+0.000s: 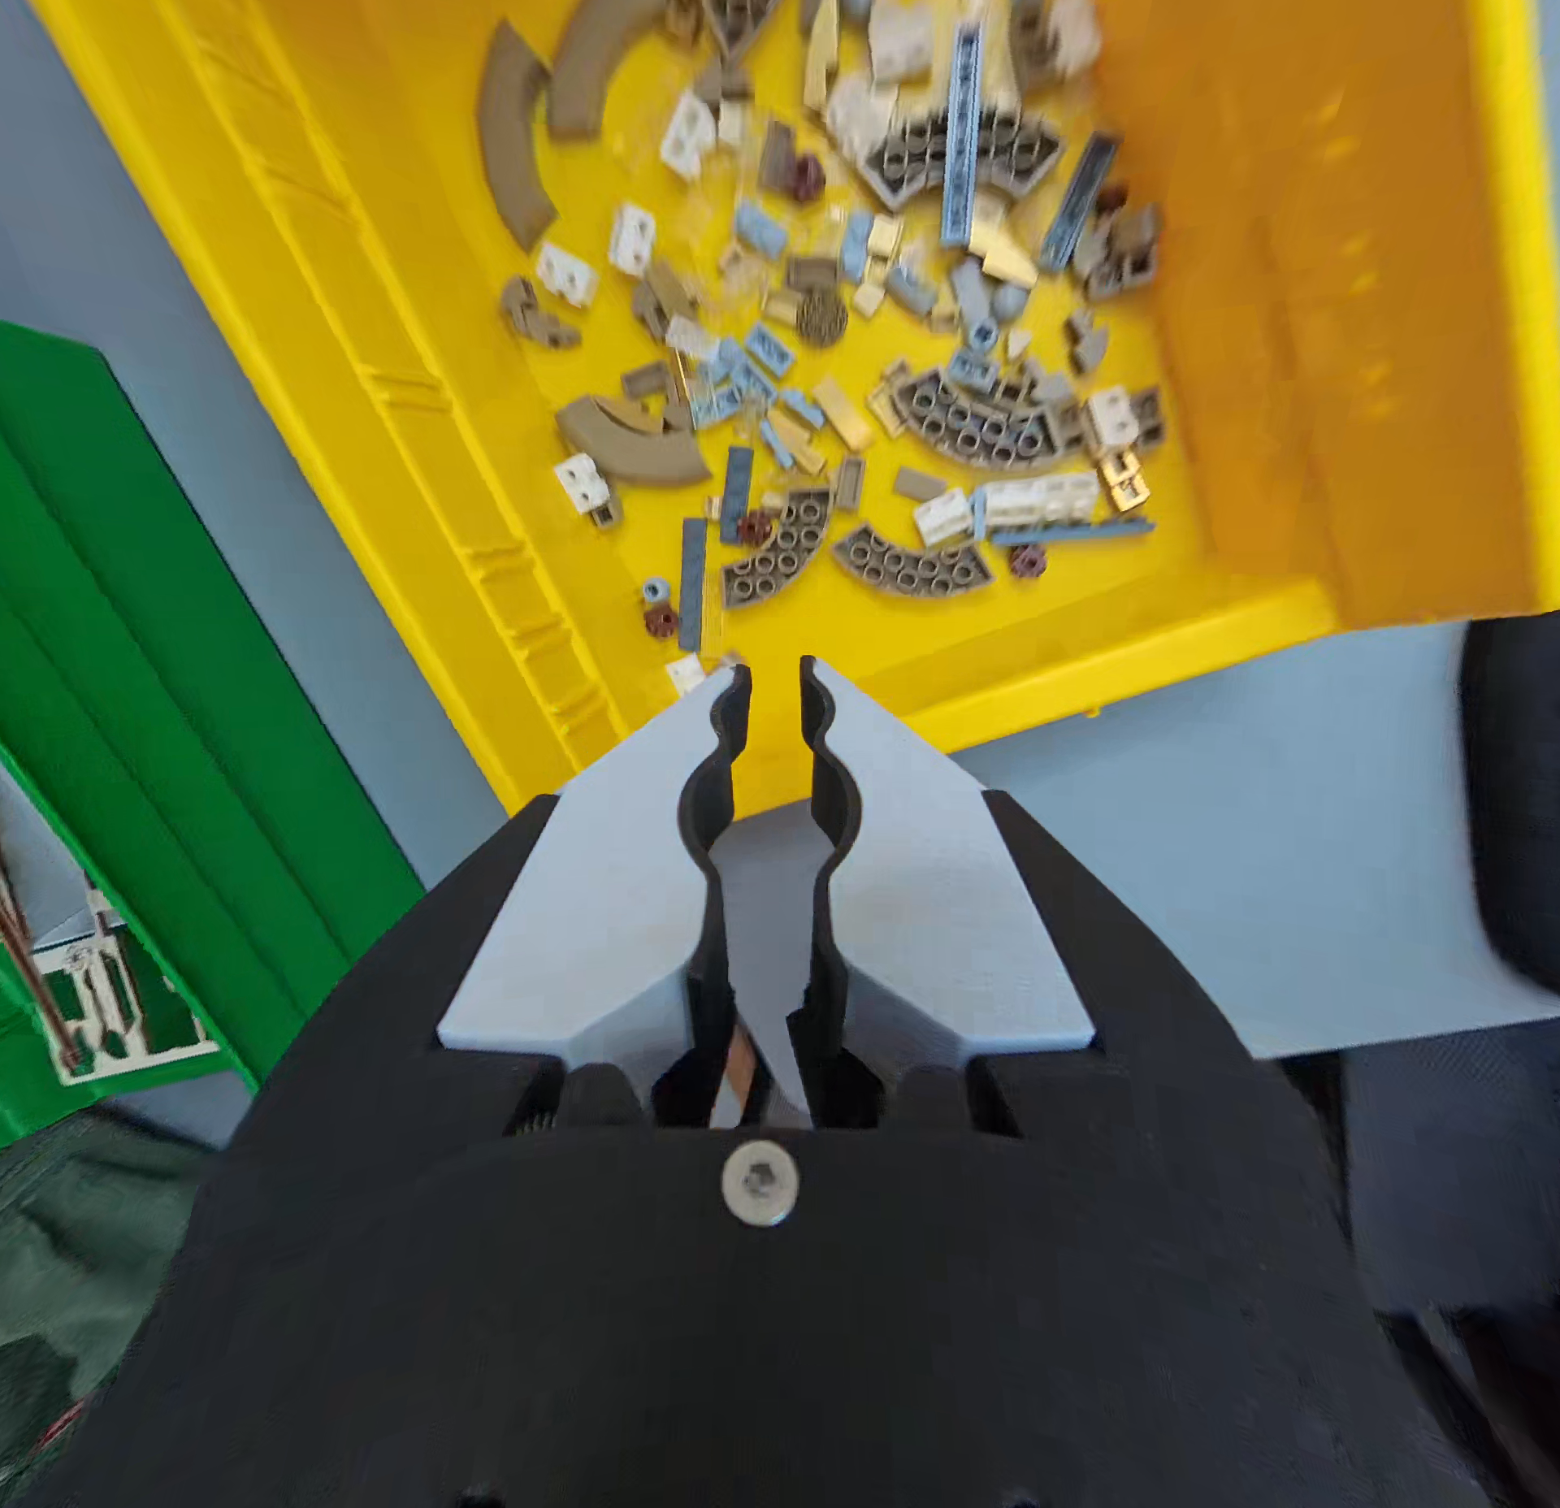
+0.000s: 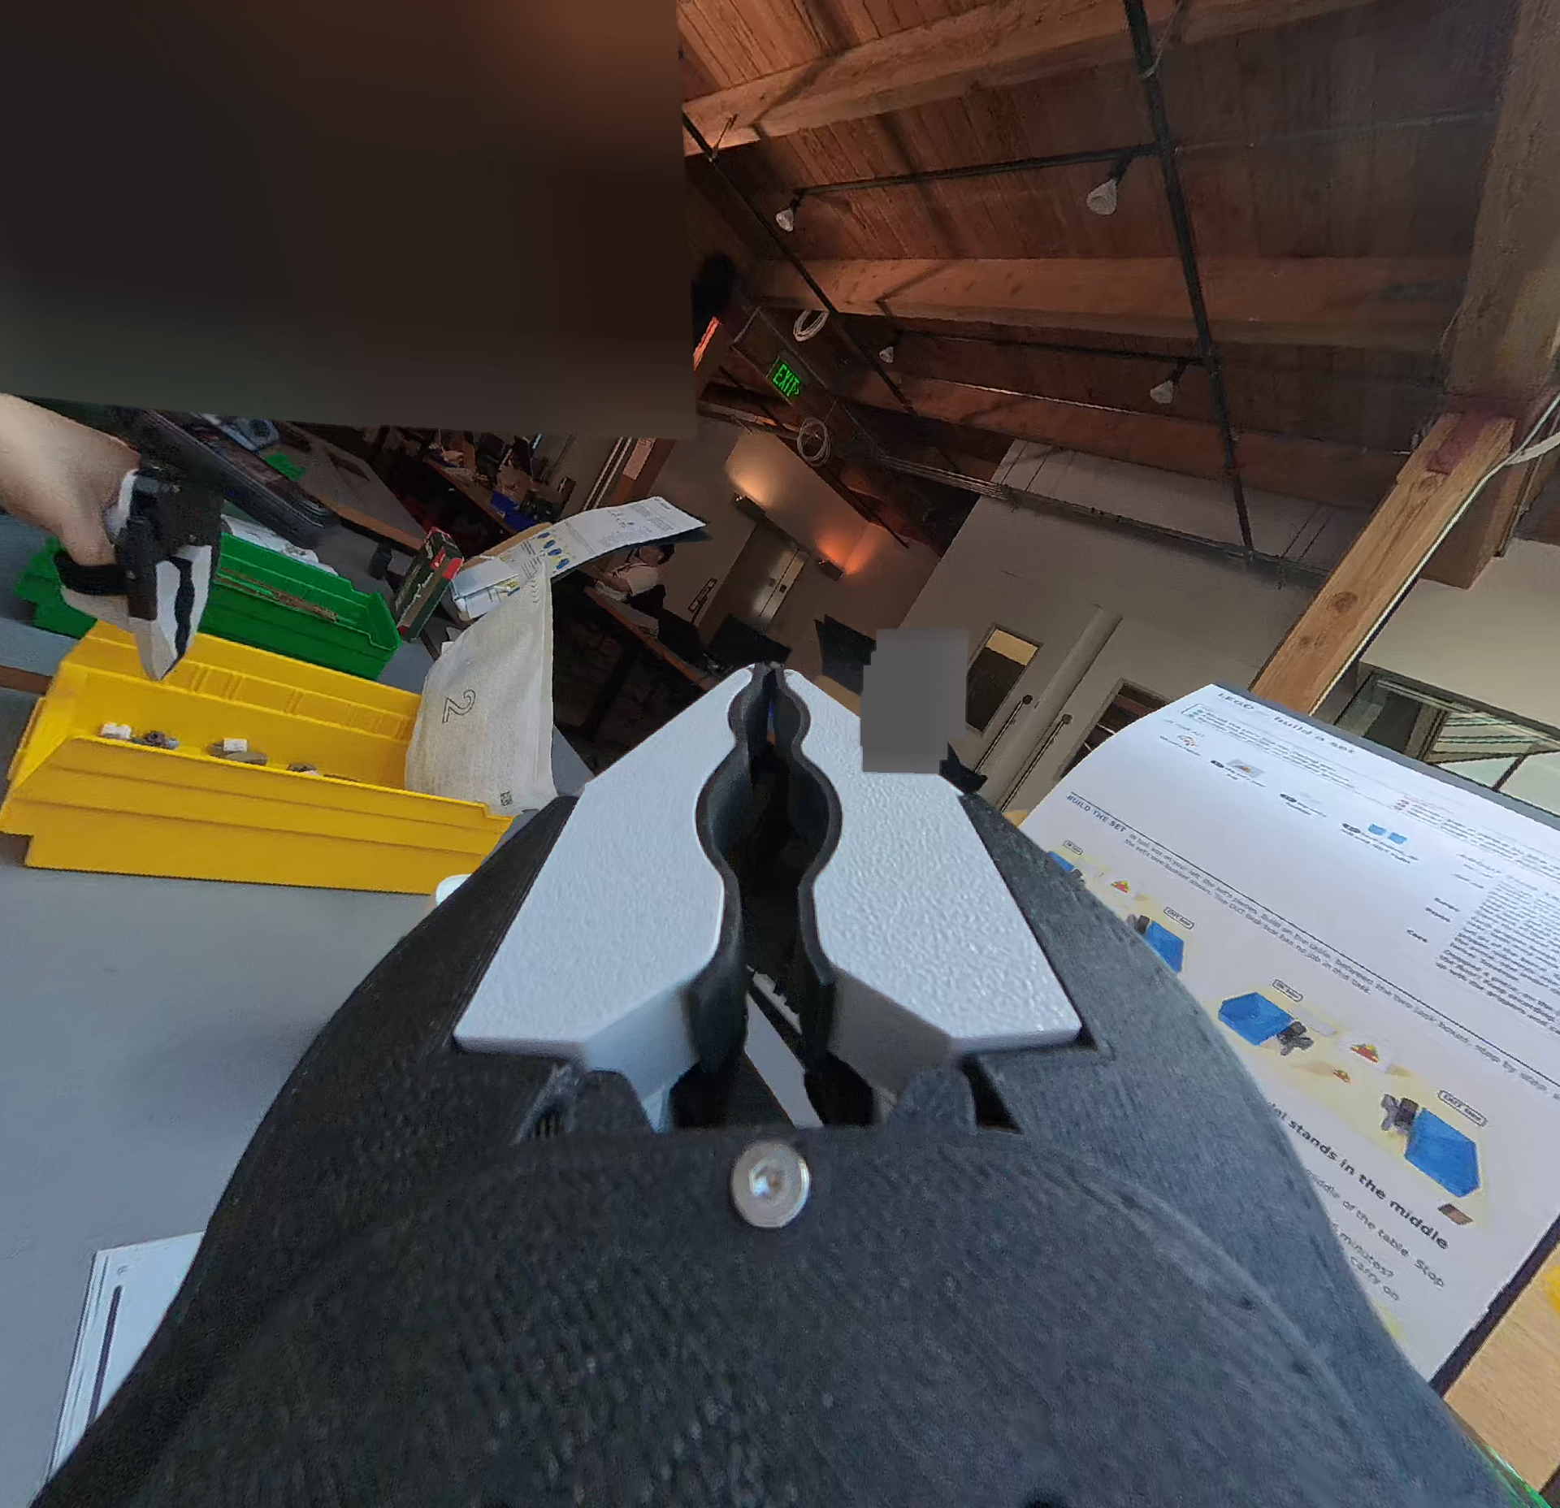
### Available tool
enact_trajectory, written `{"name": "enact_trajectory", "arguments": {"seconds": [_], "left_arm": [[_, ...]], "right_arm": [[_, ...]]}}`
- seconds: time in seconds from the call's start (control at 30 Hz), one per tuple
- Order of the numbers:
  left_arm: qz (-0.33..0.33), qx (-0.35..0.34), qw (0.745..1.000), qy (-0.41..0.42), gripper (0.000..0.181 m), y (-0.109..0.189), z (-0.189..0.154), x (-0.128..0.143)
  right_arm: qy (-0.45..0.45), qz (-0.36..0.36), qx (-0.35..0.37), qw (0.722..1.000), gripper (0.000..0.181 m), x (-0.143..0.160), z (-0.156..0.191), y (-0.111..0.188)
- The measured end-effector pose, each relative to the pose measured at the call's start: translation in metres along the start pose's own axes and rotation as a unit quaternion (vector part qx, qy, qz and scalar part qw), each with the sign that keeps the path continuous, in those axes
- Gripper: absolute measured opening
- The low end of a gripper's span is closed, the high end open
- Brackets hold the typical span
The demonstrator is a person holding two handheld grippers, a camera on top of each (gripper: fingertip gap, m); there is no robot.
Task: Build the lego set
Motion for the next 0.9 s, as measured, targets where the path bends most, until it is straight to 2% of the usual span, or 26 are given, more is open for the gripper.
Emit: {"name": "enact_trajectory", "arguments": {"seconds": [0.03,0.17,0.33,0.5,0.6,0.7,0.9], "left_arm": [[0.043,-0.008,0.999,-0.020,0.009,-0.009,0.002,0.007],[0.151,-0.110,0.971,-0.150,0.011,-0.035,0.030,0.017],[0.144,-0.168,0.922,-0.318,0.018,-0.057,0.044,-0.008],[0.160,-0.187,0.881,-0.405,0.023,-0.075,0.050,-0.023],[0.192,-0.195,0.853,-0.444,0.023,-0.082,0.057,-0.022],[0.214,-0.190,0.843,-0.455,0.020,-0.089,0.062,-0.019],[0.218,-0.172,0.852,-0.444,0.020,-0.095,0.064,-0.022]], "right_arm": [[0.003,0.014,-0.007,1.000,0.000,0.005,0.003,-0.004],[0.025,0.057,-0.019,0.998,0.000,0.025,0.013,-0.015],[0.033,0.076,-0.030,0.996,0.000,0.037,0.018,-0.020],[0.024,0.077,-0.029,0.996,0.000,0.041,0.014,-0.019],[0.020,0.079,-0.027,0.996,0.000,0.043,0.012,-0.018],[0.016,0.085,-0.030,0.996,0.000,0.046,0.011,-0.018],[0.015,0.095,-0.037,0.995,0.000,0.050,0.013,-0.019]]}}
Point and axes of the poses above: each gripper's, where its closed fingertips meet, y back along the fingers, x out of its underside, z = x × y across the jaws, the point moved 1 cm from there along y, back along the fingers, and after that the axes turned 4 degrees about z, right-handed, at the moved point
